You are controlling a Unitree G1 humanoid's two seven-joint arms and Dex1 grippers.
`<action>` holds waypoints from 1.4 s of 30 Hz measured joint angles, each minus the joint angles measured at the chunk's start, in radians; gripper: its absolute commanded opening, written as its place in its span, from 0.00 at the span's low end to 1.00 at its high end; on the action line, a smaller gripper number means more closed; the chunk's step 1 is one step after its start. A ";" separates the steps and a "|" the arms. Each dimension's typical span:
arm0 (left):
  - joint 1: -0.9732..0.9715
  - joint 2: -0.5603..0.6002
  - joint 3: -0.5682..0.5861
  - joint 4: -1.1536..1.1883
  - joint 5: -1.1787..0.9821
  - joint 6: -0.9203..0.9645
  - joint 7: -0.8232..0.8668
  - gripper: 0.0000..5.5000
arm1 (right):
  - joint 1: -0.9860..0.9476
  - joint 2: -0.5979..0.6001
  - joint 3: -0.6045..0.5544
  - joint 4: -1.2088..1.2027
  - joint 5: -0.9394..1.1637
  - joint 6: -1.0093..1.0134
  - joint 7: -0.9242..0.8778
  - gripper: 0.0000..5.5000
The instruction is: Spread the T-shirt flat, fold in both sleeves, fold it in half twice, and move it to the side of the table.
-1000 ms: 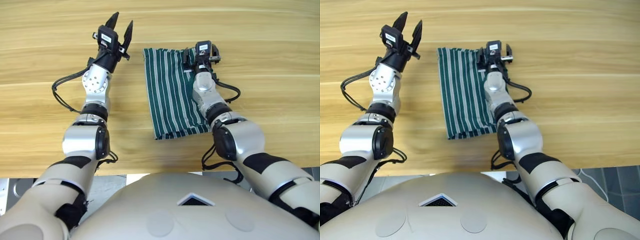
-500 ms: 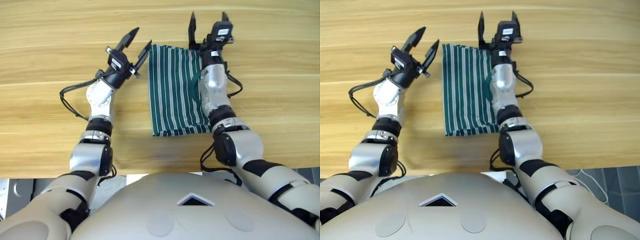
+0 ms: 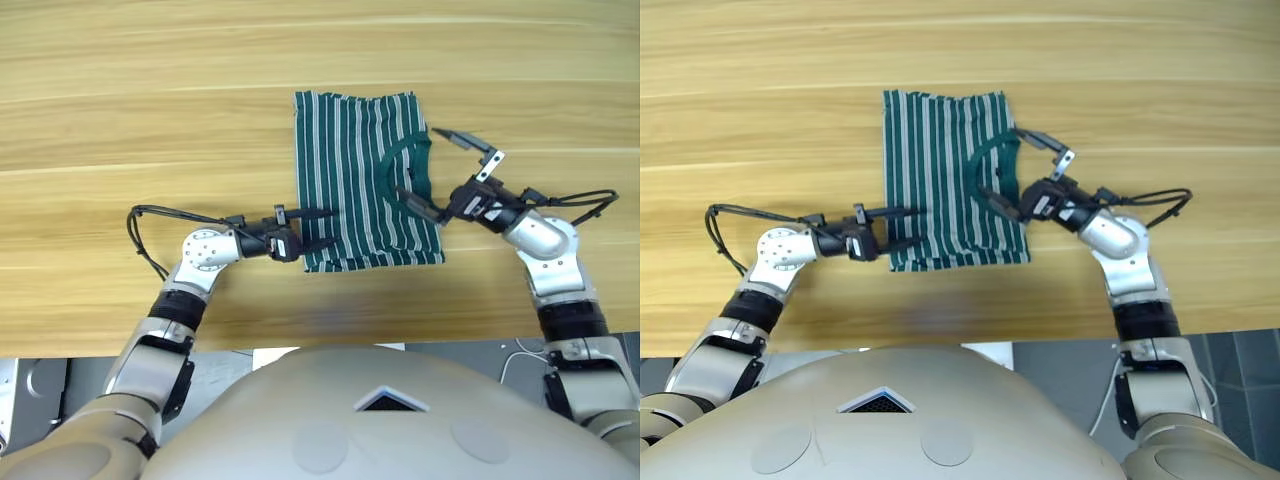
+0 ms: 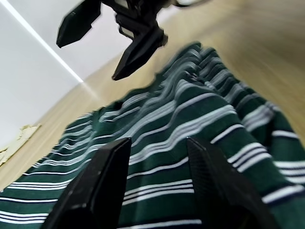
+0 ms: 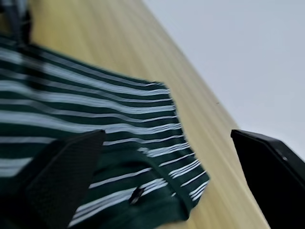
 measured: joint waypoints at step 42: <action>0.123 0.397 0.014 -0.483 -0.377 0.072 -0.022 0.40 | 0.278 -0.275 -0.009 -0.196 0.244 -0.147 0.152 0.89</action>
